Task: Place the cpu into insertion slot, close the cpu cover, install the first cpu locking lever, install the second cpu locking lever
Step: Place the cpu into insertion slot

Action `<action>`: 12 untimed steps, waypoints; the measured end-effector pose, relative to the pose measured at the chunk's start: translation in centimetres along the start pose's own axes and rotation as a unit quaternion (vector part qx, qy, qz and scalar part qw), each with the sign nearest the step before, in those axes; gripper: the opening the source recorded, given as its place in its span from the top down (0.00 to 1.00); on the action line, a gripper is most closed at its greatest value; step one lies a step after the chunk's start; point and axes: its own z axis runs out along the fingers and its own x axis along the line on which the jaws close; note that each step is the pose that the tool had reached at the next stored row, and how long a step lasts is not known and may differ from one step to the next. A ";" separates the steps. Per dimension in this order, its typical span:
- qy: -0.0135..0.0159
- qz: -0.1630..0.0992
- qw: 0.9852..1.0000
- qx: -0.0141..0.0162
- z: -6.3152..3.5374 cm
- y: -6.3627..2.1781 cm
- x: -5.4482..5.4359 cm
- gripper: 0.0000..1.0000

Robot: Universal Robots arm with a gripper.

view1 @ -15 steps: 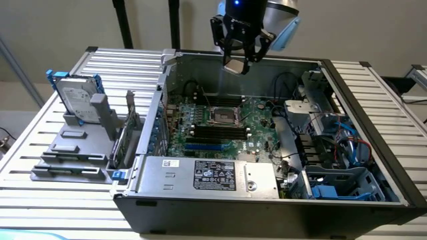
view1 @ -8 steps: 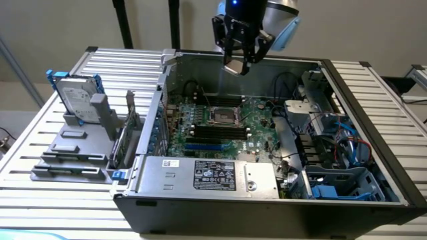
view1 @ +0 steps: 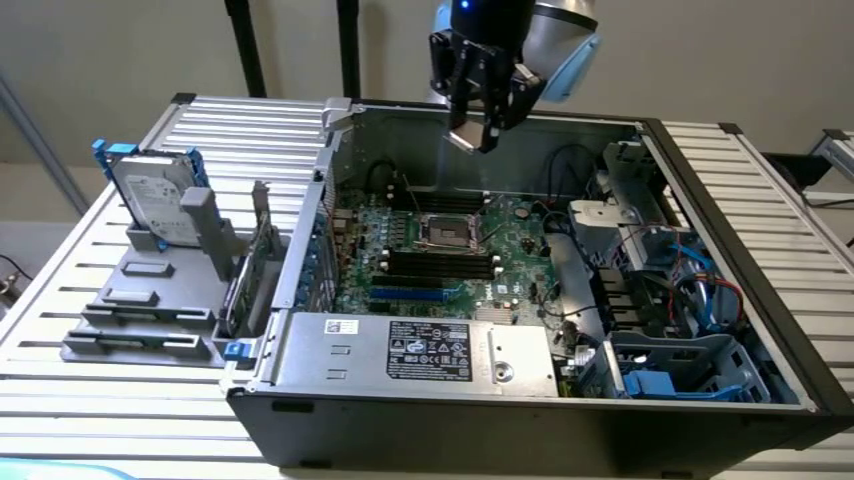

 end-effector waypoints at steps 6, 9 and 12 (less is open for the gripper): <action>-0.001 0.055 0.998 -0.001 0.23 -0.01 0.0 0.45; -0.002 0.082 0.997 -0.001 0.36 -0.01 0.0 0.45; -0.003 0.109 0.994 -0.001 0.51 -0.02 0.0 0.45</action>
